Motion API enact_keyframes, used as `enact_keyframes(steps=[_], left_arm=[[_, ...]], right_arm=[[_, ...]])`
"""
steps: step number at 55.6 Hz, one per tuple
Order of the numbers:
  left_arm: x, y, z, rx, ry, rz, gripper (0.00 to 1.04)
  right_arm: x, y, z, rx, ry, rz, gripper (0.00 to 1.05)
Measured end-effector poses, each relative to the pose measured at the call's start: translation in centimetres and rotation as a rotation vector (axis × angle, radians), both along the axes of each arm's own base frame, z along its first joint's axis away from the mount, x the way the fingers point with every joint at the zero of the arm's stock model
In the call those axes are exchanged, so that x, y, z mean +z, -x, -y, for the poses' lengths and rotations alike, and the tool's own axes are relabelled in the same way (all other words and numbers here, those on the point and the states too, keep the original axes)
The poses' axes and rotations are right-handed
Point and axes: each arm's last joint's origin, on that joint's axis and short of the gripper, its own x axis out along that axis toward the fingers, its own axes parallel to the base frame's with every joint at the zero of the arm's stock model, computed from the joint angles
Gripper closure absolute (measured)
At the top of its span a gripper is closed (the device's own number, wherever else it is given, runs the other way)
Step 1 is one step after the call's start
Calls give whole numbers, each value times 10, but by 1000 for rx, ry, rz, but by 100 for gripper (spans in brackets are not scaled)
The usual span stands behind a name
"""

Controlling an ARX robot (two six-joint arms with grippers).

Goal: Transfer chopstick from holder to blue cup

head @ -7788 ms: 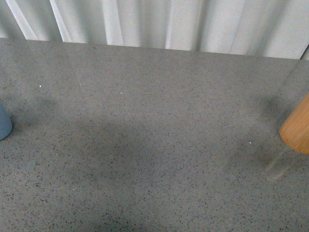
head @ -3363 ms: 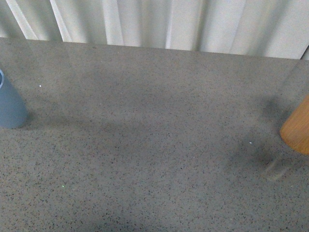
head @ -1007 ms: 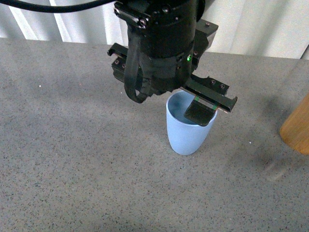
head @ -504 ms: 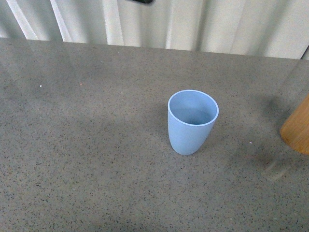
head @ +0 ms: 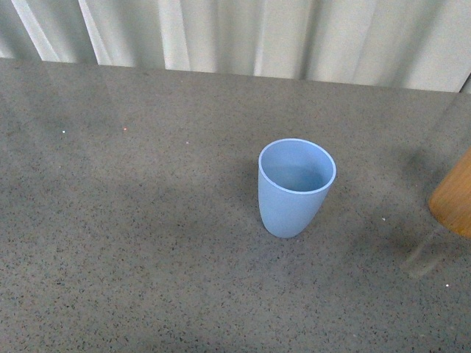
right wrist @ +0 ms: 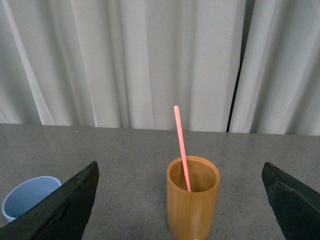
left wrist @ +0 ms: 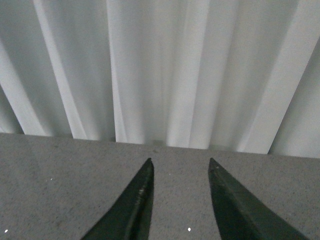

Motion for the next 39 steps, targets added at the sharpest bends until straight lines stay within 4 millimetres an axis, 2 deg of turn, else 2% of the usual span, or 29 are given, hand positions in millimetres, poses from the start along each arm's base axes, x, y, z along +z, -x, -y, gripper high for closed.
enact_keyframes(steps=[9,23,39], left_arm=[[-18,27,-19,-11,-2,-28,102],[-31,64,-42,-5,0,-20,101],[-40,91,-55,-14,1,-23,101]], right_arm=[[0,0,0,-1,0,0,10],[0,0,0,0,0,0,10],[0,0,0,0,0,0,10]])
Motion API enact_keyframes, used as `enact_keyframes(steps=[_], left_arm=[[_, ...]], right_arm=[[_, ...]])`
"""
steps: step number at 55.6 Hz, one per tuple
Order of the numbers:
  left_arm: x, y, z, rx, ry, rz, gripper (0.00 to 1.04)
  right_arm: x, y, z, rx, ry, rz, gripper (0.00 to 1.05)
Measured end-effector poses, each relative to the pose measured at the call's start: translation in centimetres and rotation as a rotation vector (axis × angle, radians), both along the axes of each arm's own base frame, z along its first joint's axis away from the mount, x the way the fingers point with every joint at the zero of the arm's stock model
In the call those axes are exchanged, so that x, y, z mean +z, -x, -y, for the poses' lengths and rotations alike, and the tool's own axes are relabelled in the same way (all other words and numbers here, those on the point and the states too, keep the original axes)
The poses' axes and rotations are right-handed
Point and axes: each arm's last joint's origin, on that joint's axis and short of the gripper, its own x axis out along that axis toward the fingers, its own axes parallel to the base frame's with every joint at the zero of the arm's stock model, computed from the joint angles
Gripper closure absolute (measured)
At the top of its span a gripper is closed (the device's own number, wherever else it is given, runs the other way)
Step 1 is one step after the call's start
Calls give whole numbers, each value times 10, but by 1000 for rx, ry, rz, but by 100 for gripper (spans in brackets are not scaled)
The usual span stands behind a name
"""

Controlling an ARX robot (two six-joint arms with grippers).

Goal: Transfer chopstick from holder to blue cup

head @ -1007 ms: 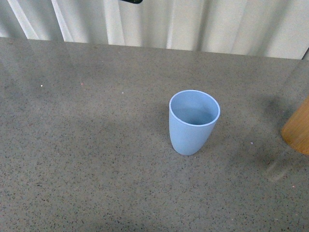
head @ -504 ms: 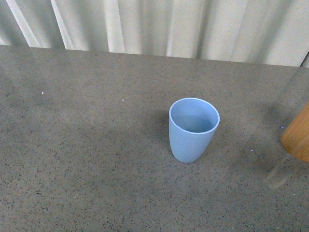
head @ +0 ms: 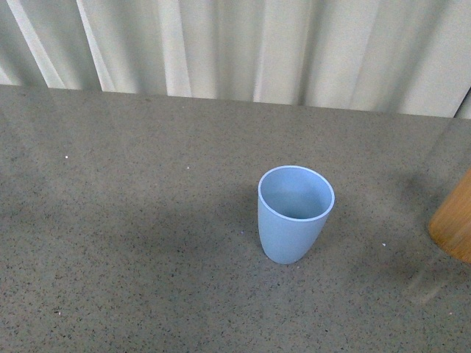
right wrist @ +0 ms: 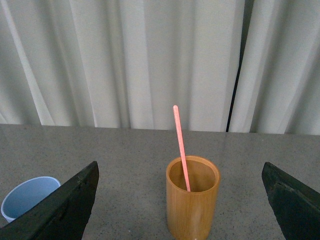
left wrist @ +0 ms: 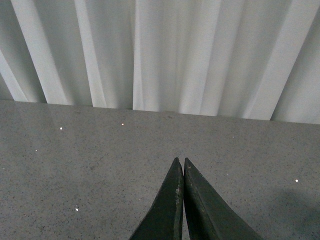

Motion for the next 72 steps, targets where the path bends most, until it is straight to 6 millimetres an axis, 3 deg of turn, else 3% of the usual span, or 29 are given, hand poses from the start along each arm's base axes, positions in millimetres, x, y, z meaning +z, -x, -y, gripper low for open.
enact_keyframes(steps=[10,72], left_arm=[[-11,13,-9,14,1,1,101],[-2,49,-9,11,0,33,101]], right_arm=[[0,0,0,0,0,0,10],[0,0,0,0,0,0,10]])
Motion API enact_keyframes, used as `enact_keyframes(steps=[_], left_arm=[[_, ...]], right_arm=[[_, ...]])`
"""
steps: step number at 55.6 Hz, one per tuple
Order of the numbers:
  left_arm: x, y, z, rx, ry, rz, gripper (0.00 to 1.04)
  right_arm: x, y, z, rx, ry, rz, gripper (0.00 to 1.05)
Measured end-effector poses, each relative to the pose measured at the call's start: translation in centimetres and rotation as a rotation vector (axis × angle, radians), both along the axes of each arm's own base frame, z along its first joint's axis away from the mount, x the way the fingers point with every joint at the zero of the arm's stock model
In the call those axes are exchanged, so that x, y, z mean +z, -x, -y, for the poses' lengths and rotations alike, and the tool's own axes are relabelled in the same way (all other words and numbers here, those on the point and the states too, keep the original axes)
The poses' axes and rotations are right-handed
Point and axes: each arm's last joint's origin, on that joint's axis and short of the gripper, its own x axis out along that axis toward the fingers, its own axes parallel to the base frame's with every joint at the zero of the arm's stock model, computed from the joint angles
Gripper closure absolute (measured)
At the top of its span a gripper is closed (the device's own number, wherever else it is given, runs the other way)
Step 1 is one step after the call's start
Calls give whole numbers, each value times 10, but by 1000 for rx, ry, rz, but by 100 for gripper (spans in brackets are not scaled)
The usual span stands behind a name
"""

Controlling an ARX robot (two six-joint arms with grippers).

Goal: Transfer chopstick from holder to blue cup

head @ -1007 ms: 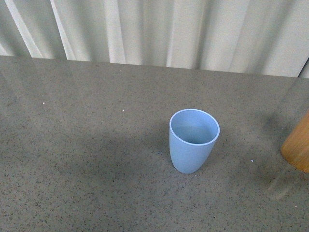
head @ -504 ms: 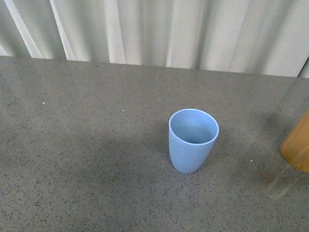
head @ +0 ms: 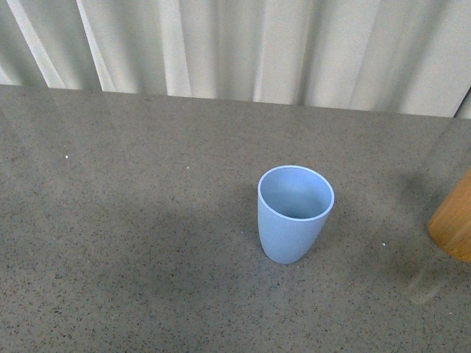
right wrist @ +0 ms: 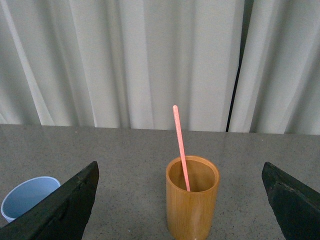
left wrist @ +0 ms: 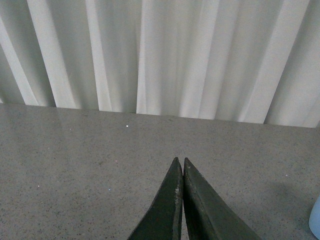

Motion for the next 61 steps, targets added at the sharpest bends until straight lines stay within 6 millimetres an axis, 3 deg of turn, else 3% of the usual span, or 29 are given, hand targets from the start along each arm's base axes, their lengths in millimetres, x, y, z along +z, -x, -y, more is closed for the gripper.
enact_keyframes(steps=[25,50,57,61], left_arm=[[-3,13,0,0,1,-6,101],[-3,13,0,0,1,-6,28],[-3,13,0,0,1,-6,7],[-3,13,0,0,0,-6,7]], right_arm=[[0,0,0,0,0,0,10],[0,0,0,0,0,0,10],[-5,-6,2,-9,-17,-275,10],[-10,-13,5,-13,-17,-334,10]])
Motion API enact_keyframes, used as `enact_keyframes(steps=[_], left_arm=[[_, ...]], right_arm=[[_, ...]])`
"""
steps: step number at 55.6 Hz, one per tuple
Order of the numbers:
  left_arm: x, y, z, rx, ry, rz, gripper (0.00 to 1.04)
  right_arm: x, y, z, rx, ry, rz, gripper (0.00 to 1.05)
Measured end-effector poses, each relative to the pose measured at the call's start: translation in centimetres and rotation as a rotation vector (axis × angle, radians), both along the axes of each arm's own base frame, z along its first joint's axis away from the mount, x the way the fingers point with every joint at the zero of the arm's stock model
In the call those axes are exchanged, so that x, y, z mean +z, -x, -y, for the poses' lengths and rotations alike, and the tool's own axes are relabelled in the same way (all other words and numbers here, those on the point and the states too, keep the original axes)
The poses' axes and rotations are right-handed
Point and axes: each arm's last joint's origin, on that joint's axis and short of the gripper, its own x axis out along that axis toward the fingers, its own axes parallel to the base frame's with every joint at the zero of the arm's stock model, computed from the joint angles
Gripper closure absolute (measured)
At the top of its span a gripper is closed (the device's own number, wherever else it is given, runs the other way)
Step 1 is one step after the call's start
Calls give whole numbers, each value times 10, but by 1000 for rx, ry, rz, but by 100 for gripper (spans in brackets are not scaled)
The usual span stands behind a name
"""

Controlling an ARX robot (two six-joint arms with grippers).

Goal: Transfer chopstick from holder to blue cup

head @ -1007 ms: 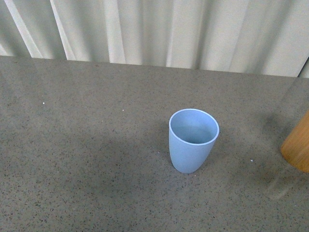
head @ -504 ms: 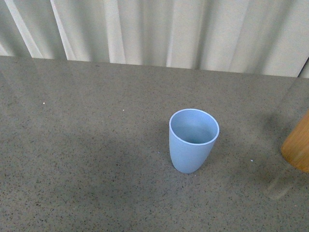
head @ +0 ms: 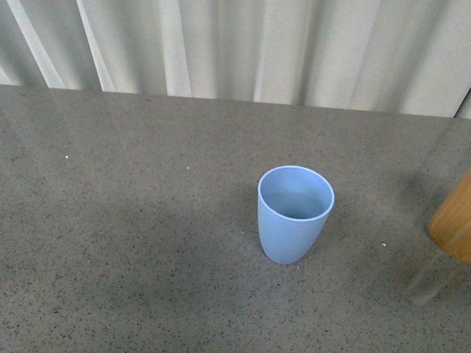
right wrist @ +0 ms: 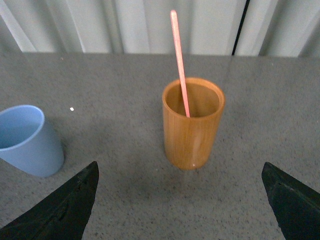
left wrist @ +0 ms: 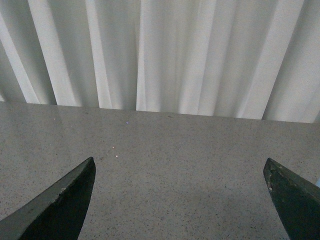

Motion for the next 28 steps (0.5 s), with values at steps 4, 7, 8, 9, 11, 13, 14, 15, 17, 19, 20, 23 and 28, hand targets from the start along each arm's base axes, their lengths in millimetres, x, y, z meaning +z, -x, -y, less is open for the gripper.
enact_keyframes(steps=[4,7,8,9,11,13,14,15,17,19,20,23,28], left_arm=[[0,0,0,0,0,0,7],[0,0,0,0,0,0,7],[0,0,0,0,0,0,7],[0,0,0,0,0,0,7],[0,0,0,0,0,0,7],[0,0,0,0,0,0,7],[0,0,0,0,0,0,7],[0,0,0,0,0,0,7],[0,0,0,0,0,0,7],[0,0,0,0,0,0,7],[0,0,0,0,0,0,7],[0,0,0,0,0,0,7],[0,0,0,0,0,0,7]], right_arm=[[0,-9,4,-6,3,0,10],[1,-16,8,-11,9,15,10],[2,-18,8,-7,10,18,10],[2,-21,9,-3,11,26,10],[3,-25,11,4,17,37,10],[3,-33,14,6,29,50,10],[2,-36,15,7,34,53,10],[2,-39,16,10,36,55,10],[0,-44,18,12,41,56,10],[-2,-50,21,6,49,56,10],[-2,-51,22,5,50,57,10],[-4,-60,25,2,51,63,10],[-8,-74,29,-2,52,67,10]])
